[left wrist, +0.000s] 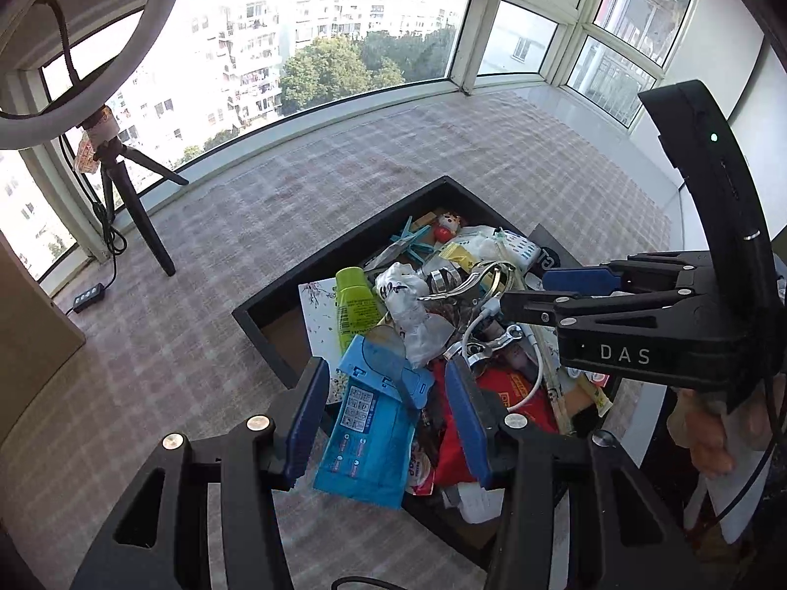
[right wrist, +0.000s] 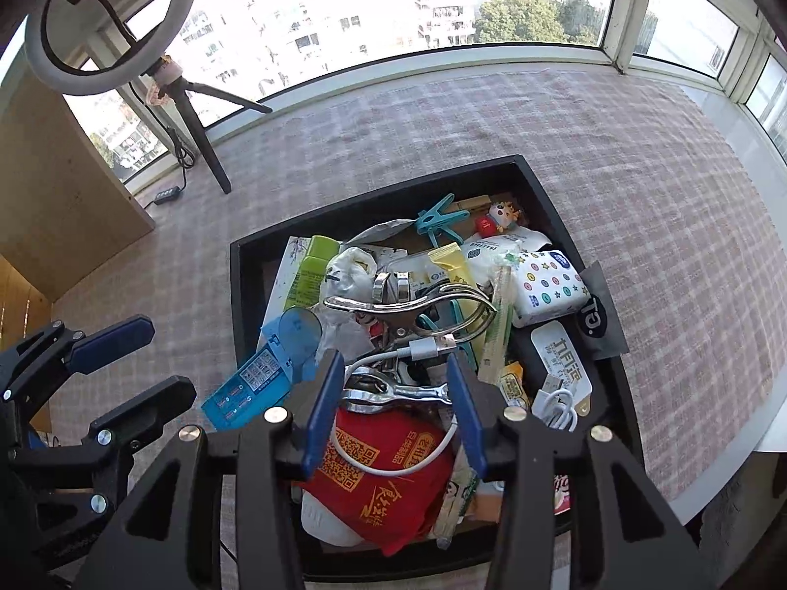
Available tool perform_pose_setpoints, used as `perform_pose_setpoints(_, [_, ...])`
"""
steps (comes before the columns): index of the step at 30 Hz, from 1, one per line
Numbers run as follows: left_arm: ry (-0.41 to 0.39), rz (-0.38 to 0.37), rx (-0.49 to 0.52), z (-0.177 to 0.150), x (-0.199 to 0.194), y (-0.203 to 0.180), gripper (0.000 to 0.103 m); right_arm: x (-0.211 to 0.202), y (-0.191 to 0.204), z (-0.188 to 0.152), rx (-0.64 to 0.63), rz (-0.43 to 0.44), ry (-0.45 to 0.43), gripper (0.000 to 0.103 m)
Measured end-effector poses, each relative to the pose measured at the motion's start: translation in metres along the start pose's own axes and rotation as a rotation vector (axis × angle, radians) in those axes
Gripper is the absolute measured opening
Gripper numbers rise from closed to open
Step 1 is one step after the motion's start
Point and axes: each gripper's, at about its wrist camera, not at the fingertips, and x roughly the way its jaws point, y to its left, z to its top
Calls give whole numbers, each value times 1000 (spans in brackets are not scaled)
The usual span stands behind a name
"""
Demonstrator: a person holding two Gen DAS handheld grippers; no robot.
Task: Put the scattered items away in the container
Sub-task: 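Open both grippers to drop the cable and chopsticks into the tray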
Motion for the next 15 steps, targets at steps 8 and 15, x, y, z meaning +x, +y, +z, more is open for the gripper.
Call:
perform_pose_setpoints(8, [-16, 107, -152, -47, -33, 78, 48, 12, 78, -3, -104, 33, 7, 45])
perform_pose_setpoints(15, [-26, 210, -299, -101, -67, 149, 51, 26, 157, -13, -203, 64, 11, 48])
